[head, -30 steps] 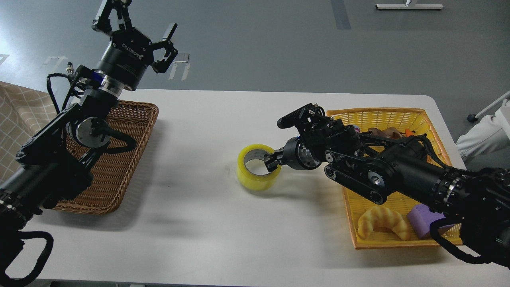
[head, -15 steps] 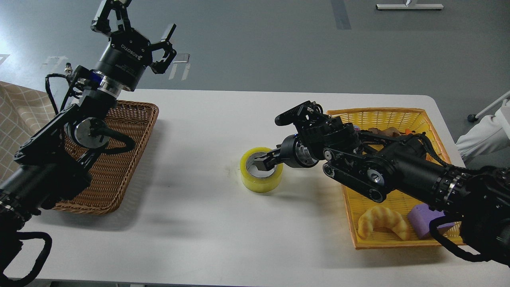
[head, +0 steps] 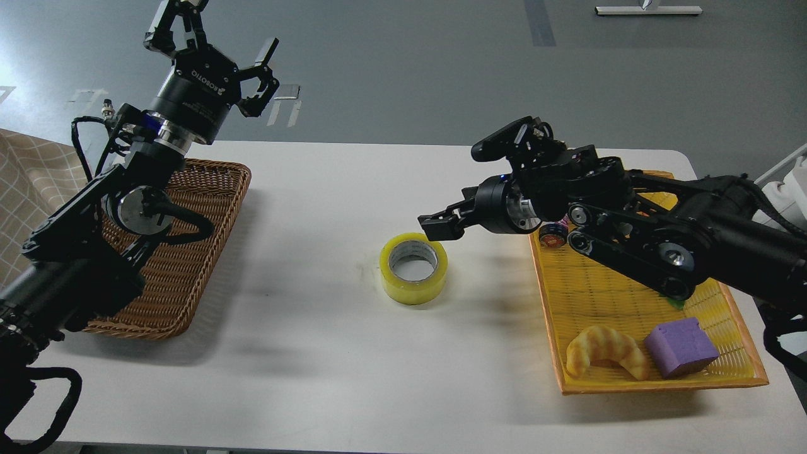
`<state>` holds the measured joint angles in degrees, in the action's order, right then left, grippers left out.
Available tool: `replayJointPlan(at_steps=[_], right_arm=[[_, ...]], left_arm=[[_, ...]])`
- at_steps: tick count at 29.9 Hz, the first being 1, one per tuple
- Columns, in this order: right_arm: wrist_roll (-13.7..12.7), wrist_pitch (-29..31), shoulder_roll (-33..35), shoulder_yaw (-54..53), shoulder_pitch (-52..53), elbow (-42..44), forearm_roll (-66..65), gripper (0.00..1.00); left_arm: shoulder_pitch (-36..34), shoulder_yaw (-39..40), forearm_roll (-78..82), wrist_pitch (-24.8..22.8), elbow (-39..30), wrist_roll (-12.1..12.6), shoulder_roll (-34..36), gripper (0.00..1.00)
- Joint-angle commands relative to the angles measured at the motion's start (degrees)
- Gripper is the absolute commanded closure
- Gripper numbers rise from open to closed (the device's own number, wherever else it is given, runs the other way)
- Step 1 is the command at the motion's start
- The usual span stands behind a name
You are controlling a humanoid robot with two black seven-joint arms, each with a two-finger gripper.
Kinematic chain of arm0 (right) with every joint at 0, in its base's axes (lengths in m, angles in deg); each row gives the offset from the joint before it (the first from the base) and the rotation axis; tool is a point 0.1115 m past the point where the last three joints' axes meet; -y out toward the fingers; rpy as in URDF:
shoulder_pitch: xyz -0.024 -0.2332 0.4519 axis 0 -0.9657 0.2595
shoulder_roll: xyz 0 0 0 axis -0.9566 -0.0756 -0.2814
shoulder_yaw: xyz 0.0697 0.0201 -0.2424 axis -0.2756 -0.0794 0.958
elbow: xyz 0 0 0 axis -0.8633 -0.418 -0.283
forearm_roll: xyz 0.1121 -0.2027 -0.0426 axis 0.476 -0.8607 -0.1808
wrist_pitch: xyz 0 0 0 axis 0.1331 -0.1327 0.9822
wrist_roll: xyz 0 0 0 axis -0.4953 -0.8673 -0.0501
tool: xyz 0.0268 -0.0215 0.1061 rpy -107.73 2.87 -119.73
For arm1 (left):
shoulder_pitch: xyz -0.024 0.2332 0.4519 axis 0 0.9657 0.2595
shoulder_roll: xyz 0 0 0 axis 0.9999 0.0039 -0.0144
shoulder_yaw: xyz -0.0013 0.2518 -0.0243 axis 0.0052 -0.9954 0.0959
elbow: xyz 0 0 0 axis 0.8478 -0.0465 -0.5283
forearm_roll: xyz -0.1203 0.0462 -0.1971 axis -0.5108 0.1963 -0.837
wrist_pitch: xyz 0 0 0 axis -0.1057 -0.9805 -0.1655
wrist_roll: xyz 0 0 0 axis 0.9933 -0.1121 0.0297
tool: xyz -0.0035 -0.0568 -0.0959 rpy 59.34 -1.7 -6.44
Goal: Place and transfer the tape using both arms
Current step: 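Raise the right gripper back above the yellow tray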
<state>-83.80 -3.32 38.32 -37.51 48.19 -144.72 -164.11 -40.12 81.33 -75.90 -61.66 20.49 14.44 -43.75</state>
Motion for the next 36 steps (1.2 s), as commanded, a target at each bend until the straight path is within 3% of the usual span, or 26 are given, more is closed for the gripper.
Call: replayJointPlan(at_steps=[1, 6, 10, 16, 22, 32, 36], right_arm=[[0.03, 0.0, 5.51, -4.71, -0.62, -4.56, 4.16, 0.01], [0.03, 0.0, 12.82, -9.9, -2.11, -9.58, 10.5, 0.01], [0.29, 0.0, 14.76, -21.99, -8.24, -11.43, 15.06, 0.01], [0.29, 0.0, 9.51, -45.72, -19.75, -10.73, 20.16, 0.01], [0.03, 0.0, 1.86, -60.25, -26.97, -10.47, 29.64, 0.01], [-0.33, 0.0, -1.85, -64.14, -27.42, -4.5, 56.19, 0.0], [-1.82, 0.0, -3.7, -64.14, -26.98, 0.51, 66.46, 0.01]], left_arm=[[0.07, 0.0, 0.08, 0.0, 0.0, 0.09, 0.04, 0.02], [0.07, -0.09, 0.16, 0.0, 0.0, 0.09, 0.13, 0.02], [0.16, -0.44, 0.43, 0.0, 0.0, 0.09, 0.31, 0.02], [0.25, -0.18, 0.43, 0.0, 0.0, 0.18, 0.48, 0.02], [0.25, 0.0, 0.43, 0.0, 0.0, 0.09, 0.4, 0.02], [0.16, 0.09, 0.52, 0.0, -0.09, 0.09, 0.84, 0.02], [0.07, 0.09, 0.52, 0.0, -0.18, 0.09, 1.01, 0.02]])
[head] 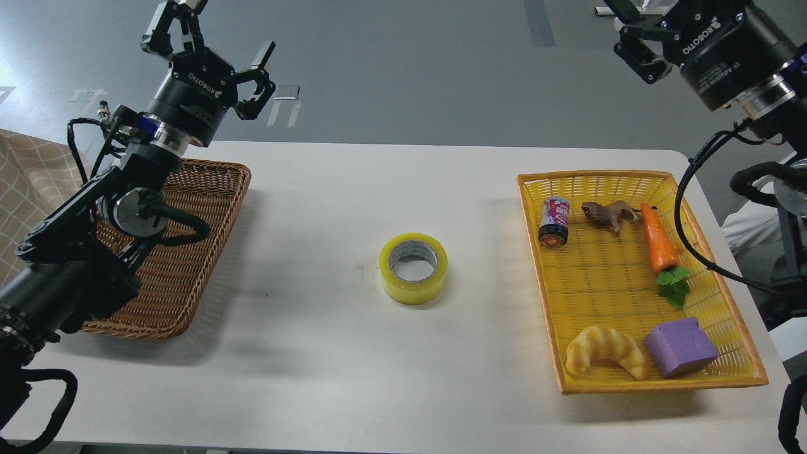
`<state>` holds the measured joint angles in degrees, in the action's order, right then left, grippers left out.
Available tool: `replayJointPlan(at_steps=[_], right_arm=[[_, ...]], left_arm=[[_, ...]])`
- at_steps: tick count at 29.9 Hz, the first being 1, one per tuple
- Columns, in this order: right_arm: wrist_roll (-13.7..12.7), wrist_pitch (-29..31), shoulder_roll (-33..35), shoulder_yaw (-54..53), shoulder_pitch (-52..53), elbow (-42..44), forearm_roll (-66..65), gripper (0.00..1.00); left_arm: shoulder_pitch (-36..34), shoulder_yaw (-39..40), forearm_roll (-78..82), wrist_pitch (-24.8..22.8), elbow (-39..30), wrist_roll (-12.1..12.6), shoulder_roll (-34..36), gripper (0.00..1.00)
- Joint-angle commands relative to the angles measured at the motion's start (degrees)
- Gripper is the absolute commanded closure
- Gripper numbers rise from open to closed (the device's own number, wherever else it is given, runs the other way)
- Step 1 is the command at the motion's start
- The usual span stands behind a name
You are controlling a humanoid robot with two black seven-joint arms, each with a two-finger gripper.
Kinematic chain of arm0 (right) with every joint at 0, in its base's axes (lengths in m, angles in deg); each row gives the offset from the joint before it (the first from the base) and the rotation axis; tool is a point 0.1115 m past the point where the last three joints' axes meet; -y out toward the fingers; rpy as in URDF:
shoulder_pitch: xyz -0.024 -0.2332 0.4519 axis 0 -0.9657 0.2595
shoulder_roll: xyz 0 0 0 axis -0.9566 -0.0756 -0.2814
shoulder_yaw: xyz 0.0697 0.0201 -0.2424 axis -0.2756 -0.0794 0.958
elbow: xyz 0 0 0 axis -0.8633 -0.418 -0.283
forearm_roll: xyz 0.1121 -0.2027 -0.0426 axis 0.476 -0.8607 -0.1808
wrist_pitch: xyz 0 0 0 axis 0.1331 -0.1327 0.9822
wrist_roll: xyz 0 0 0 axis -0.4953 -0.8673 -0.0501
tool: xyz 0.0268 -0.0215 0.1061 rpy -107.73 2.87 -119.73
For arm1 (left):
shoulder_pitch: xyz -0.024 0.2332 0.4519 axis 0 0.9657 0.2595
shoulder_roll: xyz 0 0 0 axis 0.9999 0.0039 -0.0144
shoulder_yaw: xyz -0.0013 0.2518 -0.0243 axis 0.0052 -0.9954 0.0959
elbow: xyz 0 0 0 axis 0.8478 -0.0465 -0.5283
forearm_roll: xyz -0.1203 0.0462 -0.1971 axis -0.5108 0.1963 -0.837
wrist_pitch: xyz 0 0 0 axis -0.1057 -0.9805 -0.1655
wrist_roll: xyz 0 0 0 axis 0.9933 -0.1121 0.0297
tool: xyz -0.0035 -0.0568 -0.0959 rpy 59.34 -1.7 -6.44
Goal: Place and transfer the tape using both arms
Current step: 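Raise the right gripper back above the yellow tray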
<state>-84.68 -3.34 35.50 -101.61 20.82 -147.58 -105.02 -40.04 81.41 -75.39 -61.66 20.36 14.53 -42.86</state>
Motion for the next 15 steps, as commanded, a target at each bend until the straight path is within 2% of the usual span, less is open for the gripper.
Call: replayJointPlan(at_steps=[1, 4, 9, 15], right_arm=[[-0.95, 0.02, -0.96, -0.04, 0.47, 3.9, 8.88, 0.01], [-1.56, 0.02, -2.19, 0.04, 0.47, 5.66, 13.46, 0.0], [-5.16, 0.02, -5.09, 0.22, -0.93, 7.34, 18.47, 0.0], [-5.52, 0.02, -7.29, -0.04, -2.6, 7.16, 18.65, 0.0]], left_arm=[[-0.01, 0.0, 0.0, 0.0, -0.05, 0.0, 0.22, 0.02], [-0.19, -0.26, 0.09, 0.0, -0.05, 0.35, 0.3, 0.02], [-0.45, -0.44, 0.26, 0.0, -0.05, 0.44, 0.39, 0.02], [0.16, -0.35, 0.26, 0.0, -0.05, 0.18, 0.39, 0.02]])
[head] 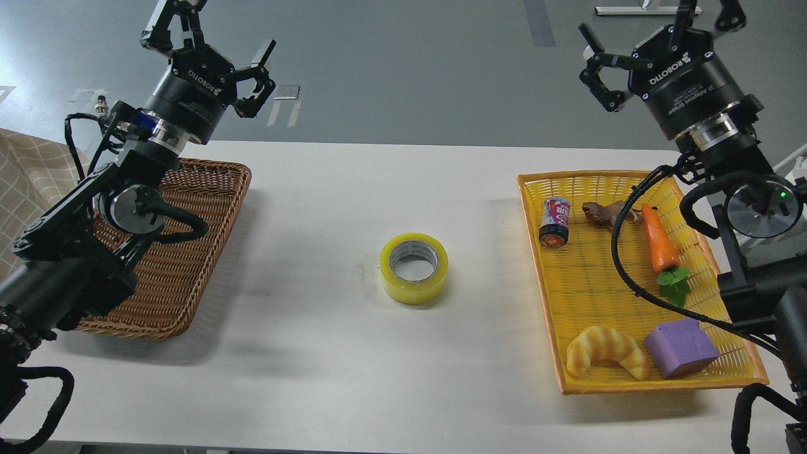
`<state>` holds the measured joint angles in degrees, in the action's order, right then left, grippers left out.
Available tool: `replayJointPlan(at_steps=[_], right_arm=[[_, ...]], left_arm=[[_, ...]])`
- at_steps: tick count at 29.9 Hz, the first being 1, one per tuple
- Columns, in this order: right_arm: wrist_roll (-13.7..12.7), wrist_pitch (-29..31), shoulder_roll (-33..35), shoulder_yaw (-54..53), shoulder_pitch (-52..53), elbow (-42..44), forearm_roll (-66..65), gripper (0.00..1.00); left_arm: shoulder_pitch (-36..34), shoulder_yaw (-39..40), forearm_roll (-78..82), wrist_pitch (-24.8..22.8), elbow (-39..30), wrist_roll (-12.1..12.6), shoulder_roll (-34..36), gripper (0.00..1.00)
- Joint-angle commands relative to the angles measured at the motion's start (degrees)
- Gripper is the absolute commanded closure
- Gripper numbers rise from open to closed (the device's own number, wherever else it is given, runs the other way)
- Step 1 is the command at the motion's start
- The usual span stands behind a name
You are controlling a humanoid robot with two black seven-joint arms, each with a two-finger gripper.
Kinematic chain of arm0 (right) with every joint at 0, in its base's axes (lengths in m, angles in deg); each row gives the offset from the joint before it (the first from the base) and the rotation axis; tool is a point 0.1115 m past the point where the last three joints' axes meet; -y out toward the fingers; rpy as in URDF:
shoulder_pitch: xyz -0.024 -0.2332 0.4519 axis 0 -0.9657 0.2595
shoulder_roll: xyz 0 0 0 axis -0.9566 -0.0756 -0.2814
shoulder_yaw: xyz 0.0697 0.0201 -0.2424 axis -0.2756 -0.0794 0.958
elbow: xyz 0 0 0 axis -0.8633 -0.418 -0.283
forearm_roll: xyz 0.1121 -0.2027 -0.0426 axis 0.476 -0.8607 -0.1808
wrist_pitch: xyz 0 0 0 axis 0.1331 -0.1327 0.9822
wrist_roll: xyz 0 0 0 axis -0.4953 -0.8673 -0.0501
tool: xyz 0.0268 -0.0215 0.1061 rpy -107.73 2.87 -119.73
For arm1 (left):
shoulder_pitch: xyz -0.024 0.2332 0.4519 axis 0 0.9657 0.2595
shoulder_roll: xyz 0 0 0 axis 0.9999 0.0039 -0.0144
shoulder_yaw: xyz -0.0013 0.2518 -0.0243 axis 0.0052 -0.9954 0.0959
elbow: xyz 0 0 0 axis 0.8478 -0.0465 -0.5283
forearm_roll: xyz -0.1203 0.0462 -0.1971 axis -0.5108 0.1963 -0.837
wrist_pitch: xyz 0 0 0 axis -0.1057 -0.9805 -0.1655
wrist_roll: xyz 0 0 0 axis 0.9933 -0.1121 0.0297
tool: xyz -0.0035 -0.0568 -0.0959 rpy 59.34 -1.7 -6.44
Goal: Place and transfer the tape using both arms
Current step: 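Raise the right gripper back above the yellow tray, then reach the left gripper to the tape roll and grasp its rim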
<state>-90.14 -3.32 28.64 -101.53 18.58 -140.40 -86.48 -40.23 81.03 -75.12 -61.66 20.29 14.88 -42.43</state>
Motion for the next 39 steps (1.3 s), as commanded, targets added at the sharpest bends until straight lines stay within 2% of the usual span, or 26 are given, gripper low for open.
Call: replayJointPlan(at_steps=[1, 10, 13, 16, 22, 25, 29, 31, 35, 39], right_arm=[[0.12, 0.0, -0.52, -0.21, -0.63, -0.02, 0.11, 0.0], [0.56, 0.0, -1.83, -1.87, -2.3, -0.2, 0.28, 0.0], [0.56, 0.0, -3.33, -1.96, -2.65, -0.2, 0.28, 0.0], [0.56, 0.0, -3.33, -1.96, -3.71, -0.2, 0.28, 0.0], [0.48, 0.0, -2.19, -2.23, -5.29, -0.37, 0.28, 0.0], [0.48, 0.0, -1.49, -2.23, -6.17, -0.37, 0.28, 0.0], [0.48, 0.0, -0.78, -2.32, -6.96, -0.46, 0.28, 0.0], [0.48, 0.0, -0.52, -2.75, -7.84, -0.37, 0.28, 0.0], [0.48, 0.0, 0.18, -3.63, -9.07, -0.37, 0.28, 0.0], [0.56, 0.0, 1.41, -4.25, -10.21, -0.37, 0.28, 0.0]], left_arm=[[0.35, 0.03, 0.0, 0.0, 0.02, -0.18, -0.04, 0.02], [0.0, -0.67, 4.28, 0.0, -0.32, -0.53, -0.13, 0.02], [0.35, -0.67, 10.35, 0.0, -2.6, -0.7, -0.22, 0.02], [1.49, -0.85, 22.18, 0.31, -8.3, -1.4, 0.74, 0.02], [2.64, -0.85, 44.51, 14.26, -17.54, -1.76, 2.86, 0.02], [2.46, -2.94, 58.04, 17.62, -19.22, -1.67, 3.56, 0.02], [2.46, -4.97, 73.62, 18.68, -22.03, -1.14, 5.05, 0.02], [2.38, -5.77, 84.67, 18.68, -23.61, 1.22, 5.58, 0.02], [1.76, -5.77, 94.2, 18.68, -23.79, 5.97, 5.32, 0.02], [1.76, -6.03, 101.59, 18.16, -24.06, 12.73, 4.97, 0.02]])
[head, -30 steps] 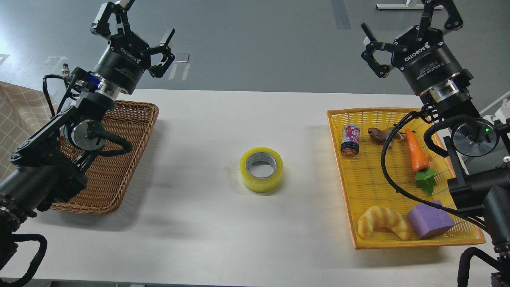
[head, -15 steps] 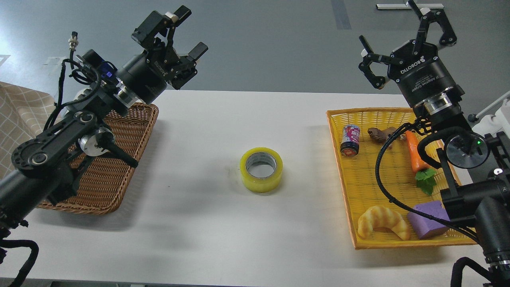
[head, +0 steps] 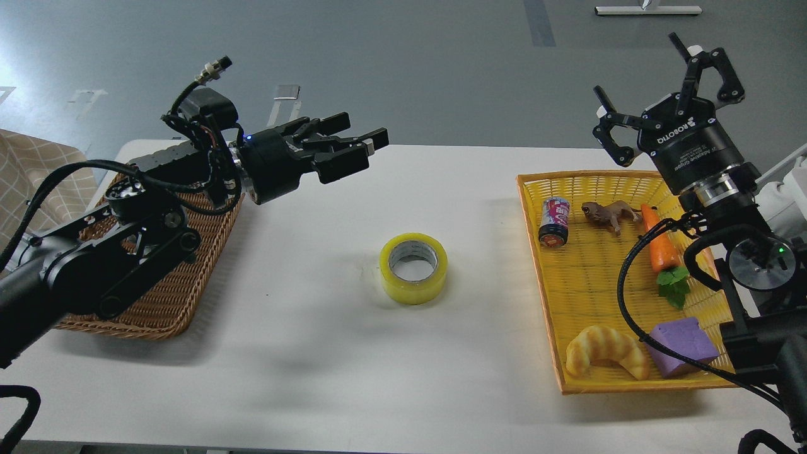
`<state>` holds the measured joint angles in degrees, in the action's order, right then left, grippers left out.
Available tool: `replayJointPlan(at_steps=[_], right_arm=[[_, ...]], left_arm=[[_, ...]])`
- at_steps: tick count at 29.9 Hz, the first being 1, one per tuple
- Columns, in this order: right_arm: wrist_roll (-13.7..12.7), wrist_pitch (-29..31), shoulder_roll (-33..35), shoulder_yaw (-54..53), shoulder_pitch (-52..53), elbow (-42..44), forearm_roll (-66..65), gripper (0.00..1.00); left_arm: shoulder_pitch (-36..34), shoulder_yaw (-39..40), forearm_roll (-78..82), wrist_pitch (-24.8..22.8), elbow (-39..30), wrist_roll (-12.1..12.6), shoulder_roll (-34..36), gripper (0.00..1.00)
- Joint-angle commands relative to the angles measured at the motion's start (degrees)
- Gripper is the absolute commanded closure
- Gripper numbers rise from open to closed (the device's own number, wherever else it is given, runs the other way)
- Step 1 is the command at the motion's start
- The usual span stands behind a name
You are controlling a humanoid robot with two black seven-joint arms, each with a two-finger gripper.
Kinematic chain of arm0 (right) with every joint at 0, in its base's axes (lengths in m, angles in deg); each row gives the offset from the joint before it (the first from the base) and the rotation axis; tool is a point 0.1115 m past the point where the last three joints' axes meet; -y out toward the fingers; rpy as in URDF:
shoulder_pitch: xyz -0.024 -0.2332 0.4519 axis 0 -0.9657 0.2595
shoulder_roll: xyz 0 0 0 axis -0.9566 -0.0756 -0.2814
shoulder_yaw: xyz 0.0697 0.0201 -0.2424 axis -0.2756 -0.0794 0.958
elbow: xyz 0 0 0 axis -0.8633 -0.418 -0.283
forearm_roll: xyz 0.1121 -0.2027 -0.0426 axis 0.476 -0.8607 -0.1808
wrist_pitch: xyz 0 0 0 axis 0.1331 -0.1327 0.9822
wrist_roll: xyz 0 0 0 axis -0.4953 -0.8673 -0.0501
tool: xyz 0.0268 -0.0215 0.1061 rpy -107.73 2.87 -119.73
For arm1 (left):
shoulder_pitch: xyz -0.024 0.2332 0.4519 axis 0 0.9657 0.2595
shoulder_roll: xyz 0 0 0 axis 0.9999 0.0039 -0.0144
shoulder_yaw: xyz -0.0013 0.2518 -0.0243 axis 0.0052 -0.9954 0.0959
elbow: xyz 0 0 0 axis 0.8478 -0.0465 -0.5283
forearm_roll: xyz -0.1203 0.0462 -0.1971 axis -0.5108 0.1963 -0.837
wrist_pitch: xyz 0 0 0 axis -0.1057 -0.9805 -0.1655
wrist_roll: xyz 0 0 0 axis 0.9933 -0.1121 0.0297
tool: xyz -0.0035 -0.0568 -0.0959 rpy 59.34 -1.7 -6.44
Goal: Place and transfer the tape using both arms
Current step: 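Reach the left gripper to the tape roll and grasp its rim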
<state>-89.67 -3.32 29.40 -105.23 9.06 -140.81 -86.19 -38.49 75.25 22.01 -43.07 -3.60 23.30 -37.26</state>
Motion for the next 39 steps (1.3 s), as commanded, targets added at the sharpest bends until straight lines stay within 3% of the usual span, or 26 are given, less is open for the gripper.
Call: replayJointPlan(at_steps=[1, 4, 6, 9, 19, 25, 39], right_arm=[[0.09, 0.0, 0.66, -0.73, -0.86, 0.04, 0.0, 0.0], [0.09, 0.0, 0.74, -1.25, -1.39, 0.12, 0.0, 0.0], [0.09, 0.0, 1.01, -1.69, -1.83, 0.12, 0.0, 0.0], [0.09, 0.0, 1.01, -2.04, -2.01, 0.12, 0.0, 0.0], [0.09, 0.0, 1.01, -2.05, -2.36, 0.21, 0.0, 0.0], [0.18, 0.0, 0.92, -2.05, -2.88, 0.3, 0.0, 0.0], [0.44, 0.0, 0.39, -2.05, -3.5, 0.47, 0.0, 0.0]], left_arm=[[0.02, -0.51, 5.08, -0.43, -0.25, 5.19, -0.29, 0.02], [-0.41, -2.88, 5.61, -1.92, -0.6, 9.67, -0.55, 0.02], [-0.94, -5.33, 5.61, -5.08, -4.1, 15.98, -1.25, 0.02], [-0.68, -6.4, 5.78, -6.93, -5.96, 18.38, -2.39, 0.02], [-1.03, -12.11, 10.27, -10.27, -5.7, 18.3, -7.75, 0.02], [-1.12, -12.03, 10.35, -16.51, -4.91, 18.47, -11.18, 0.02], [-3.49, -12.9, 10.71, -16.61, 5.37, 20.67, -15.84, 0.02]])
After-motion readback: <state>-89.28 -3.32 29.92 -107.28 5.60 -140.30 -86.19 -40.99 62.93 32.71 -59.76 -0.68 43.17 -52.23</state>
